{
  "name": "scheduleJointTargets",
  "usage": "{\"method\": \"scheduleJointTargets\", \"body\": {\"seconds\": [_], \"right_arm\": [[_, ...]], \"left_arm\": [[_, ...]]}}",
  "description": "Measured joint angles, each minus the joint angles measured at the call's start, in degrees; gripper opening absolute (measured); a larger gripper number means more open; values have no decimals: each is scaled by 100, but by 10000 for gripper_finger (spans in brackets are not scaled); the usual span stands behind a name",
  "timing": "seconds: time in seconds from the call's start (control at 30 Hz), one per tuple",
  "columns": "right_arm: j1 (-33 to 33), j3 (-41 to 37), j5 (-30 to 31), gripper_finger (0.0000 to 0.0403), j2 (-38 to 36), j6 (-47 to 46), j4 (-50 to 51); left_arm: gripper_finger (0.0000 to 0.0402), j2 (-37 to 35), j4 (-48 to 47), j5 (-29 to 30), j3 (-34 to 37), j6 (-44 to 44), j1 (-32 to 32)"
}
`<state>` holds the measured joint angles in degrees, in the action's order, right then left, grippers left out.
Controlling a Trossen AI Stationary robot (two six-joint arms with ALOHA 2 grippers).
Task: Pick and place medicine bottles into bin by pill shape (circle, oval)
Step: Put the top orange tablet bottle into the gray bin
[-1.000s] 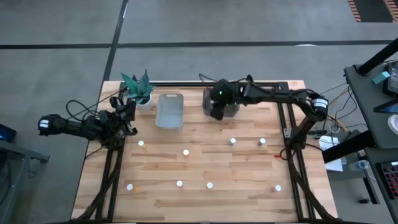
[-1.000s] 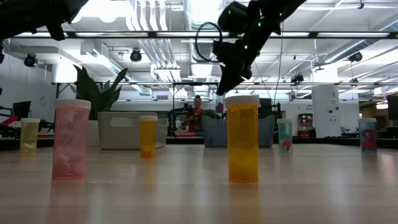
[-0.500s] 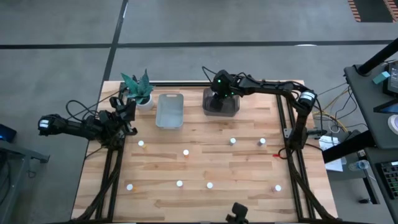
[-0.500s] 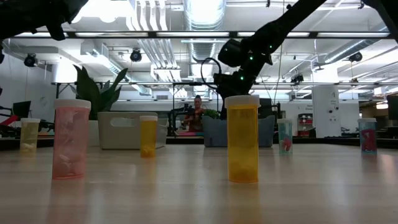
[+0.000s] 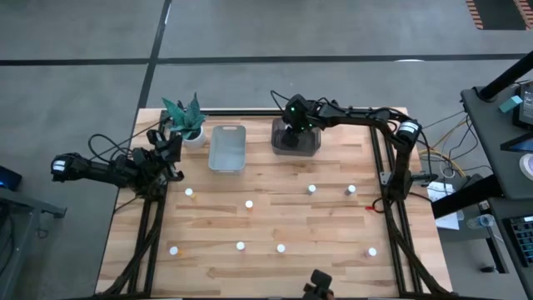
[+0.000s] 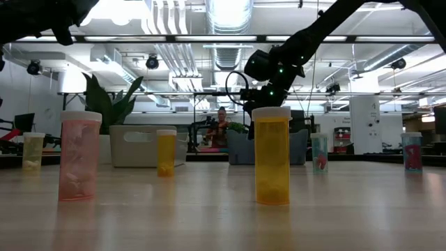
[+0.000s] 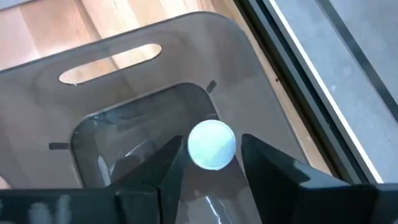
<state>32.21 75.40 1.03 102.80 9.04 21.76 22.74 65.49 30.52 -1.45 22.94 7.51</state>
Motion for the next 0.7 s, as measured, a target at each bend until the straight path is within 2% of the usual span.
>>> {"method": "scheduleJointTargets", "body": {"seconds": [0.33,0.5,0.7], "right_arm": [[9,72,46,195,-255,32,226],[-159,25,25,190,-664,-153,703],[-765,-388,2,170,-1358,-305,807]], "left_arm": [[6,-2,0,0,0,0,0],[6,-1,0,0,0,0,0],[6,0,-2,0,0,0,0]]}}
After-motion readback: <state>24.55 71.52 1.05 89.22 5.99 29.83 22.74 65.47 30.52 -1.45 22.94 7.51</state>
